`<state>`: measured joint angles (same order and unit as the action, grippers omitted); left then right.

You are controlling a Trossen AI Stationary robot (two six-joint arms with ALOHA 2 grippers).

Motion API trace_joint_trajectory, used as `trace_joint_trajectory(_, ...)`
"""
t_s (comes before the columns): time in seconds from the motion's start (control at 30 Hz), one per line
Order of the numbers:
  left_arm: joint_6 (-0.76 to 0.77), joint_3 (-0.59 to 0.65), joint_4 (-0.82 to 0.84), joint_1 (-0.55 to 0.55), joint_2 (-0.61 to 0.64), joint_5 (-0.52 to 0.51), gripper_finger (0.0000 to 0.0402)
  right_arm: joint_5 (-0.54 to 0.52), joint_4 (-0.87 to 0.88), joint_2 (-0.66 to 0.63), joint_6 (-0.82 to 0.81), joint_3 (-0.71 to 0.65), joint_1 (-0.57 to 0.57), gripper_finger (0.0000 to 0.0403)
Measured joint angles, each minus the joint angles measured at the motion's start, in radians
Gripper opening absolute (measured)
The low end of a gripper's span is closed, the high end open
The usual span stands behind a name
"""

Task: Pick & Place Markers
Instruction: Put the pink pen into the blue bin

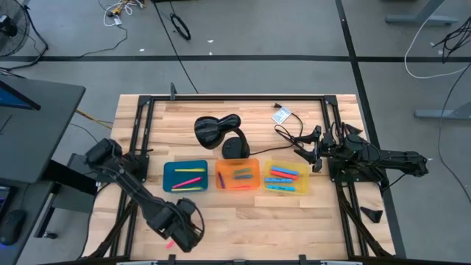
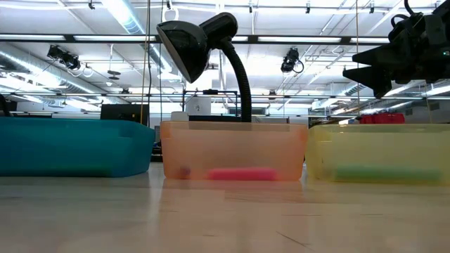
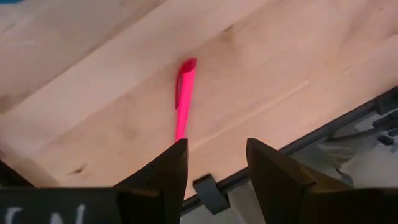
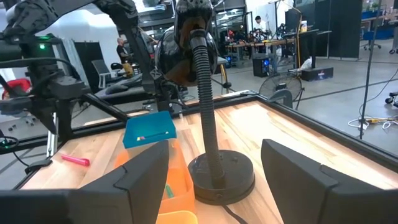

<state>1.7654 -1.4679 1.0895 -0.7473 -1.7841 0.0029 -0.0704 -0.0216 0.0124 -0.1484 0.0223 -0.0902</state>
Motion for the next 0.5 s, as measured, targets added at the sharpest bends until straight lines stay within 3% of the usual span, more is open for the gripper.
trace_joint_trajectory(0.5,0.070,-0.006,0.007,-0.046,-0.043,0.002,0.0169,0.000,0.000,0.000,0.000,0.000,0.000,0.0259)
